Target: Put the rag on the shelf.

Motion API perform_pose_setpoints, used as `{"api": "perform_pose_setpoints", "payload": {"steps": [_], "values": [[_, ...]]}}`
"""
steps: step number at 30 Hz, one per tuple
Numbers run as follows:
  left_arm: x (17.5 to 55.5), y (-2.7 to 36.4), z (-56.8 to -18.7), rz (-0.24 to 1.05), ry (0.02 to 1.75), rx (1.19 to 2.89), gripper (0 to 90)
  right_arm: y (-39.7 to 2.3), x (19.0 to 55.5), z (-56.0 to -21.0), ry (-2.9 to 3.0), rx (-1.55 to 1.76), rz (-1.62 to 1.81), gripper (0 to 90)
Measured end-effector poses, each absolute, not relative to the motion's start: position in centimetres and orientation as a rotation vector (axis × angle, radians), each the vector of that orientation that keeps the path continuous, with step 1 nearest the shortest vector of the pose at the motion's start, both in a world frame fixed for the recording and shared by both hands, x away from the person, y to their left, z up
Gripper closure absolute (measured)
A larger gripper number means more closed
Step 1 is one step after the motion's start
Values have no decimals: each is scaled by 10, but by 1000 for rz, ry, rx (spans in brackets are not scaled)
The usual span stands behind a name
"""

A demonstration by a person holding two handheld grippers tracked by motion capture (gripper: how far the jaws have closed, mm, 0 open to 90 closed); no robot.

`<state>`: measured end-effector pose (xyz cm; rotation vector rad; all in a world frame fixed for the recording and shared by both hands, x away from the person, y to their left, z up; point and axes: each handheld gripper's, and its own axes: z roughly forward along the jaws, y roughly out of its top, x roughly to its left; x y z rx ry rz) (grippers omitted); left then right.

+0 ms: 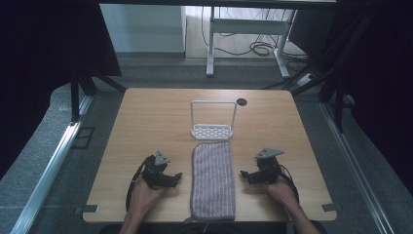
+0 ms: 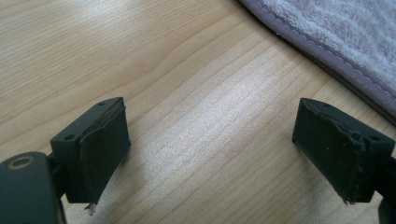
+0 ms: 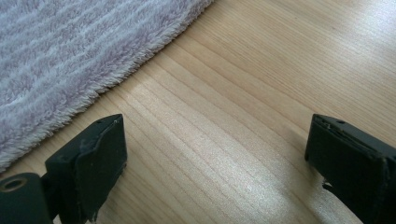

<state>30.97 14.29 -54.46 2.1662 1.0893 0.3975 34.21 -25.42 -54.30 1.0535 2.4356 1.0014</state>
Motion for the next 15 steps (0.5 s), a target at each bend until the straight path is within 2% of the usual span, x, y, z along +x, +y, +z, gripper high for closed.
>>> {"api": "perform_pose_setpoints", "payload": {"steps": [15], "values": [[310, 143, -545, 396, 1091, 2162, 105, -254, 343, -543, 2438, 1051, 1007, 51]]}}
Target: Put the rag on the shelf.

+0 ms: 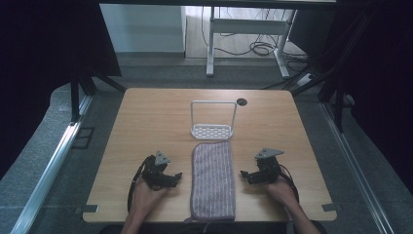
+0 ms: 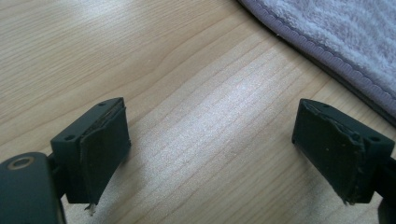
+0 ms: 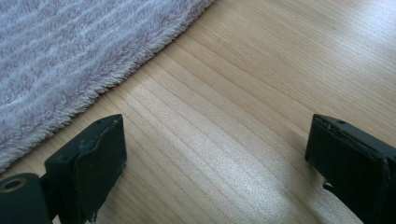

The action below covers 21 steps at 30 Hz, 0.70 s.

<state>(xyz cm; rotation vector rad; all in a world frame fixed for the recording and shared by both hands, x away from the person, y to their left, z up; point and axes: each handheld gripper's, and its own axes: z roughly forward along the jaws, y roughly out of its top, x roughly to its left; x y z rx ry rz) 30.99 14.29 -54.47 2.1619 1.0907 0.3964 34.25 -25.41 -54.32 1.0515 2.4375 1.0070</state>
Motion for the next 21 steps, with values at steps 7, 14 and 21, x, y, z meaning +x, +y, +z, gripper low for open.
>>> {"api": "perform_pose_setpoints", "payload": {"steps": [7, 14, 21], "values": [[310, 143, -545, 396, 1091, 2162, 106, -254, 343, -543, 2438, 1052, 1007, 51], [310, 143, -545, 398, 1091, 2162, 107, -254, 343, -543, 2439, 1052, 1005, 51], [309, 142, -544, 404, 1099, 2156, 111, -252, 343, -540, 2450, 1082, 998, 97]]}}
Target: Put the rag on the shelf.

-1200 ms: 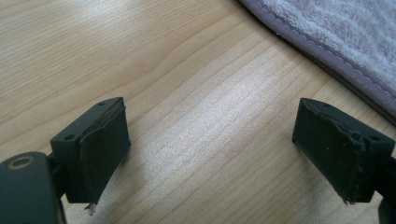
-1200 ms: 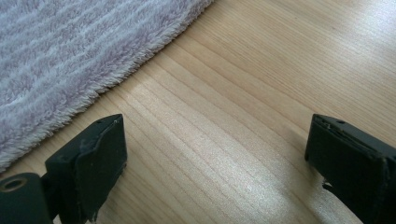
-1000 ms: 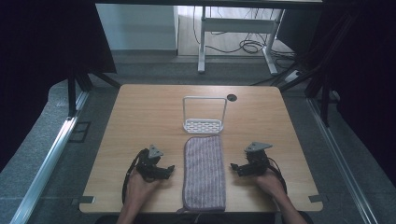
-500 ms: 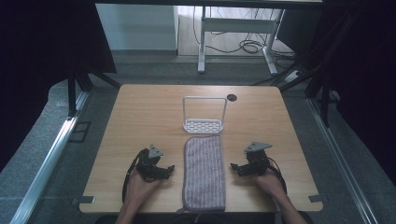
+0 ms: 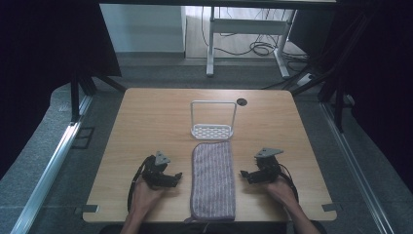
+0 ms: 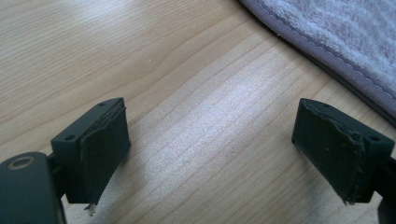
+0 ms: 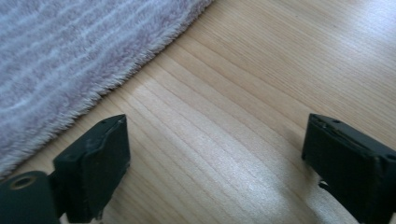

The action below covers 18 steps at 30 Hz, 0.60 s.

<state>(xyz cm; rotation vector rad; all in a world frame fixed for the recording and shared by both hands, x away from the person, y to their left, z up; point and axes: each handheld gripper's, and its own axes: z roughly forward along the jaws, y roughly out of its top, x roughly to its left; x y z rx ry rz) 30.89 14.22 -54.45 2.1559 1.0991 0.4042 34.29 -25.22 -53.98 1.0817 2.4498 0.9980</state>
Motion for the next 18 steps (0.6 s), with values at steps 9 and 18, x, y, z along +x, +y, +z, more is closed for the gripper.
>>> {"api": "perform_pose_setpoints", "payload": {"steps": [9, 18], "values": [[312, 140, -534, 372, 1096, 2132, 148, -247, 346, -531, 2481, 1115, 993, 135], [332, 121, -517, 370, 1004, 2142, 211, -241, 359, -514, 2457, 1154, 1080, 137]]}}
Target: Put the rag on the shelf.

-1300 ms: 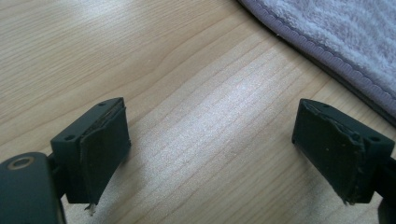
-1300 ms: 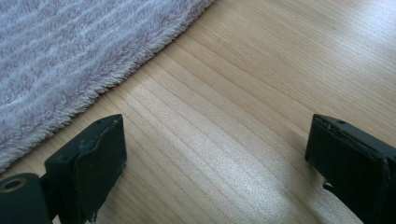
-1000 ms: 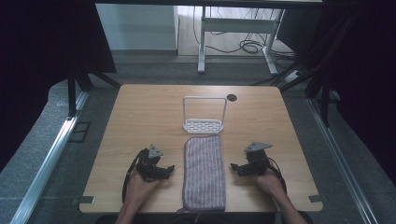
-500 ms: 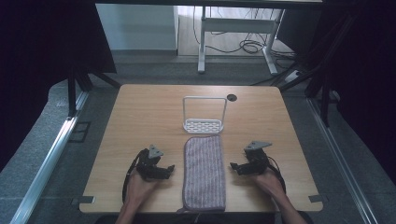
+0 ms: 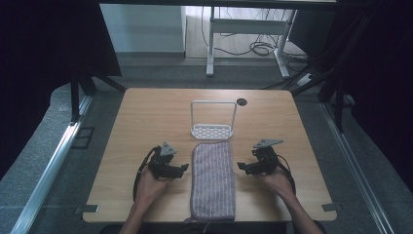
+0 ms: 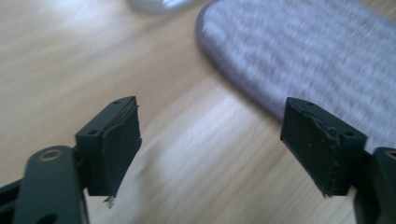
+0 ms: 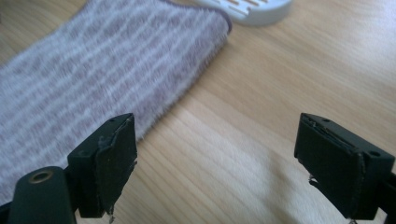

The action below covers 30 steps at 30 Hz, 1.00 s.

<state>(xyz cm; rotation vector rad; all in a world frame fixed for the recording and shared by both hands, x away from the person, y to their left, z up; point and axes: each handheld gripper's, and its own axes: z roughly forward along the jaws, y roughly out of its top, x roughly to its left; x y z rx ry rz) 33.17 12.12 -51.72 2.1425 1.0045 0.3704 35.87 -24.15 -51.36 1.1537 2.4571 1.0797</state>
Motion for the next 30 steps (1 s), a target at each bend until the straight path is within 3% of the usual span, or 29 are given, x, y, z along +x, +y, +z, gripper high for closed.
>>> {"api": "perform_pose_setpoints", "payload": {"steps": [5, 14, 30], "values": [[349, 104, -513, 352, 952, 2185, 222, -233, 366, -510, 2450, 1128, 1091, 179], [379, 84, -513, 364, 919, 2212, 275, -211, 384, -508, 2451, 1139, 1107, 343], [396, 74, -541, 318, 947, 2190, 350, -183, 408, -531, 2474, 1148, 1027, 437]]}}
